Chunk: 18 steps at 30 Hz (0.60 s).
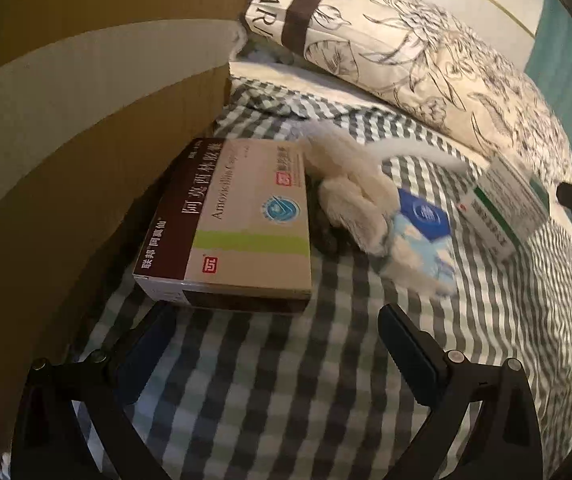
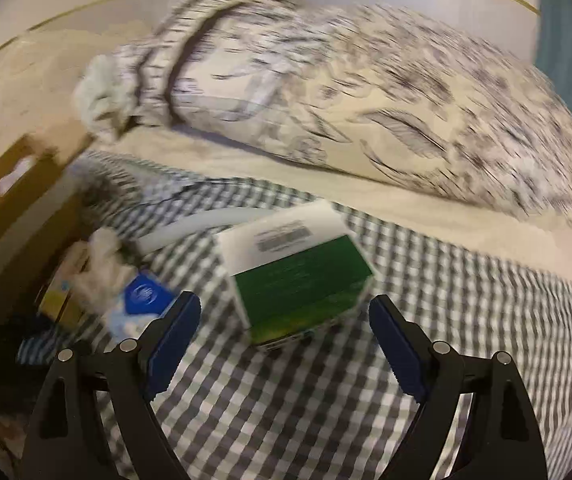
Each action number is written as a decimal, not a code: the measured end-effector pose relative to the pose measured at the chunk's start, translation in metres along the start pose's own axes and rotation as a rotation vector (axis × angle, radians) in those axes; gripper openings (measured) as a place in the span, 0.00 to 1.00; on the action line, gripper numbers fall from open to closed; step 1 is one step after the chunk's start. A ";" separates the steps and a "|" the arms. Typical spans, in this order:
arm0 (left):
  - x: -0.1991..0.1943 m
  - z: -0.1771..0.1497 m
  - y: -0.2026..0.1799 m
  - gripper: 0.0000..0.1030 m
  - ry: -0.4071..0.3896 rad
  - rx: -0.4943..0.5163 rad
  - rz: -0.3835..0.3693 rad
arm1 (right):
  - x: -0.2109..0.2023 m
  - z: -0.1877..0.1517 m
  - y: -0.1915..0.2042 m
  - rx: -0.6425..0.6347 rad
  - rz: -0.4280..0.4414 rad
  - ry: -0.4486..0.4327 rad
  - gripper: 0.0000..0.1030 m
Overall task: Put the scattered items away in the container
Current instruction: 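Grasp the green-and-white medicine box with the right tool while the left tool approaches the amoxicillin box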
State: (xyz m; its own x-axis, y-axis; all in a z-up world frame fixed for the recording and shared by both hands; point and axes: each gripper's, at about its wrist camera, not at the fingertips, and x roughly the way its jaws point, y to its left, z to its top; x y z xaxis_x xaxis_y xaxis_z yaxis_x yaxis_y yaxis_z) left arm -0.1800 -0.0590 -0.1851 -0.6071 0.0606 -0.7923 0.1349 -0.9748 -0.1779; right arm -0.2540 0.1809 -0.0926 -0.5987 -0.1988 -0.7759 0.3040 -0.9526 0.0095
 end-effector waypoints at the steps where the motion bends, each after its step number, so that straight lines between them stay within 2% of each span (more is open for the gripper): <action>1: 0.001 0.002 0.001 1.00 0.000 -0.008 -0.006 | 0.000 0.003 -0.001 0.077 -0.022 0.020 0.84; 6: 0.000 0.005 0.005 1.00 -0.007 -0.014 -0.029 | 0.010 0.009 0.002 0.444 0.025 0.040 0.84; 9: -0.002 0.004 0.006 1.00 -0.009 0.006 -0.040 | 0.027 0.013 0.011 0.575 -0.018 0.051 0.84; 11: -0.003 0.004 0.006 1.00 -0.013 0.012 -0.051 | 0.032 0.019 0.012 0.655 -0.091 0.030 0.85; 14: -0.005 0.002 0.007 1.00 -0.013 0.015 -0.063 | 0.040 0.029 0.018 0.677 -0.218 0.028 0.86; 16: -0.005 0.002 0.009 1.00 -0.011 0.006 -0.066 | 0.052 0.035 0.022 0.642 -0.305 0.049 0.86; 18: -0.005 0.002 0.013 1.00 -0.009 -0.006 -0.074 | 0.063 0.034 0.021 0.626 -0.341 0.075 0.86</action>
State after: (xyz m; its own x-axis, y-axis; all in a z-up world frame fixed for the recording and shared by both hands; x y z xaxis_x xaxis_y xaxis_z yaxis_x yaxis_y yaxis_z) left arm -0.1763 -0.0723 -0.1821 -0.6225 0.1306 -0.7716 0.0940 -0.9664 -0.2394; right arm -0.3105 0.1401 -0.1196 -0.5249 0.1280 -0.8415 -0.3867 -0.9166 0.1017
